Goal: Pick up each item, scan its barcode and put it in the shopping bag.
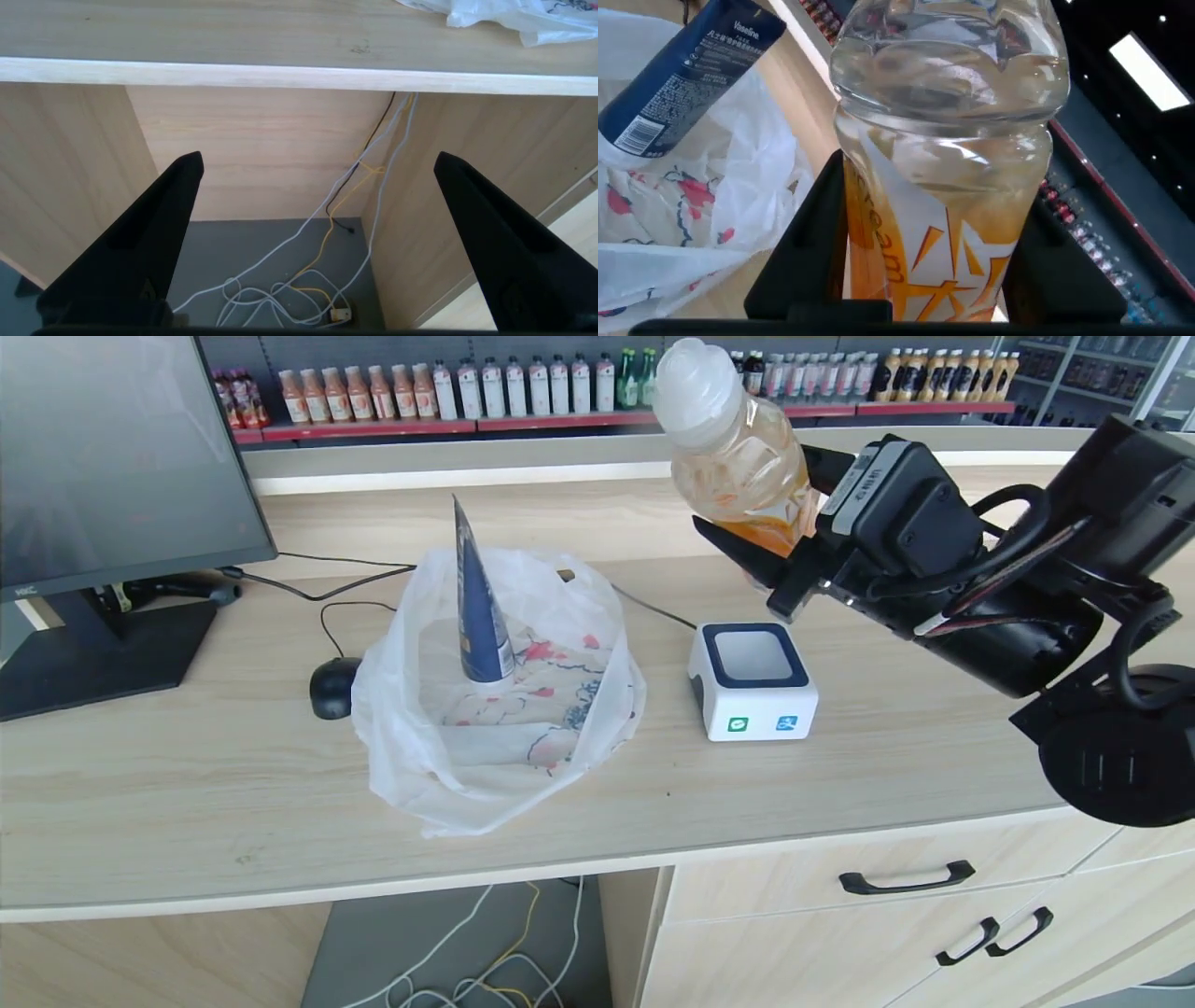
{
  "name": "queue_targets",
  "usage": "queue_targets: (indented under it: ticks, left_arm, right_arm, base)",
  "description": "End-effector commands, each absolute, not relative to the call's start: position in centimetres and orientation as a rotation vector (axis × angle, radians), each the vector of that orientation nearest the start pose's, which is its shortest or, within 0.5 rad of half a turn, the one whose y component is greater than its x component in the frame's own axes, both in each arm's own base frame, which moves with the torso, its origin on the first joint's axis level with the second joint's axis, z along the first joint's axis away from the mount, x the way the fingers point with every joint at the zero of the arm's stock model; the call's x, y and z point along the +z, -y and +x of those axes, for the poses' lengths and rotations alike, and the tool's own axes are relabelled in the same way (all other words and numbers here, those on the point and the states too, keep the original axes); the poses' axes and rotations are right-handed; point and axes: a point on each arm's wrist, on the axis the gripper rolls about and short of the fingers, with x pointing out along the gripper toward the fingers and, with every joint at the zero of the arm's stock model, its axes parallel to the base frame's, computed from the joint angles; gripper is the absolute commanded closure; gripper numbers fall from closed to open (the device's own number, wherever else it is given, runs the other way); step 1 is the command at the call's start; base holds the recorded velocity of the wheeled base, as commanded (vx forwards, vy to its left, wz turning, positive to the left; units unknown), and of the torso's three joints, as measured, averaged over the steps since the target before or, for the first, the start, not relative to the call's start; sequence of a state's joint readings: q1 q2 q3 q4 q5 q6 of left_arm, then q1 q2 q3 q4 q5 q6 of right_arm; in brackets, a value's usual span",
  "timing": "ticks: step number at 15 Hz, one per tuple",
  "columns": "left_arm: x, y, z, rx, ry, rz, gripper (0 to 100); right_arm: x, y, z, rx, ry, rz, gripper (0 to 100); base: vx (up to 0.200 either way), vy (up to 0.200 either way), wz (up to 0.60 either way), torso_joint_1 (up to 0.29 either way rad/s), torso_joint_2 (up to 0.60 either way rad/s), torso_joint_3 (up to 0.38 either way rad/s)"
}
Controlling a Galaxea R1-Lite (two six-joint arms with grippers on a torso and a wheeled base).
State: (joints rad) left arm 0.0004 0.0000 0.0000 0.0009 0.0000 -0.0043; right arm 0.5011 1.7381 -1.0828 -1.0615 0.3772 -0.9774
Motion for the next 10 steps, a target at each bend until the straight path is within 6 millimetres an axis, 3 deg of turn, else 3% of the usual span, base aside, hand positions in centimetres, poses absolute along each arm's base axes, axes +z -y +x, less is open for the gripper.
queue_targets:
  ticks: [1,7,10]
  left_arm:
    - [7.5,0.0,-2.3,0.002,0.0,-0.005,0]
    - [7.5,0.0,-2.3,0.0,0.0,-0.005,0]
    - [7.5,0.0,-2.3,0.0,-0.002,-0.005,0]
  right_arm:
    - [28.4,-15.8,29.0,0.612,0.81,-0.903,100]
    - [26.6,-16.6,29.9,0.72,0.862,-0.987,100]
    - [24.4,-16.3,29.4,0.743,0.829,-1.064,100]
  base:
    - [0.0,0.0,0.0,0.0,0.0,0.0]
    - [0.0,0.0,0.0,0.0,0.0,0.0]
    - [0.0,0.0,0.0,0.0,0.0,0.0]
